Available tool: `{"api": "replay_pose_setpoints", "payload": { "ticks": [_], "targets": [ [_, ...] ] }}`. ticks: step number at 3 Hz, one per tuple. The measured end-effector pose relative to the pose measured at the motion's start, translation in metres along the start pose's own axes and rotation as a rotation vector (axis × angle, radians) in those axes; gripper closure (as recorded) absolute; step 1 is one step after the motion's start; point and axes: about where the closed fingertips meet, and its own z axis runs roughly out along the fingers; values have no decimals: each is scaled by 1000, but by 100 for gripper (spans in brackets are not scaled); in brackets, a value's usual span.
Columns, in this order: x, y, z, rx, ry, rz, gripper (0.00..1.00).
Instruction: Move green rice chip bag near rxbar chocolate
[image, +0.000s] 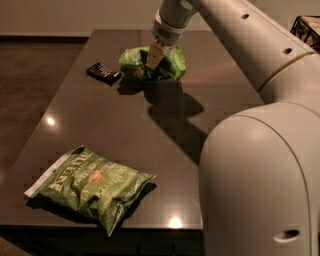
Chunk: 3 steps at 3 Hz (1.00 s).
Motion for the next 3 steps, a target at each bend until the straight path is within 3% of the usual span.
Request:
{"api": "replay_pose_setpoints", "payload": {
  "ticks": [1, 3],
  "targets": [
    [-8, -1, 8, 19, 1, 34, 84],
    [-8, 3, 16, 15, 7, 47, 38]
  ]
}}
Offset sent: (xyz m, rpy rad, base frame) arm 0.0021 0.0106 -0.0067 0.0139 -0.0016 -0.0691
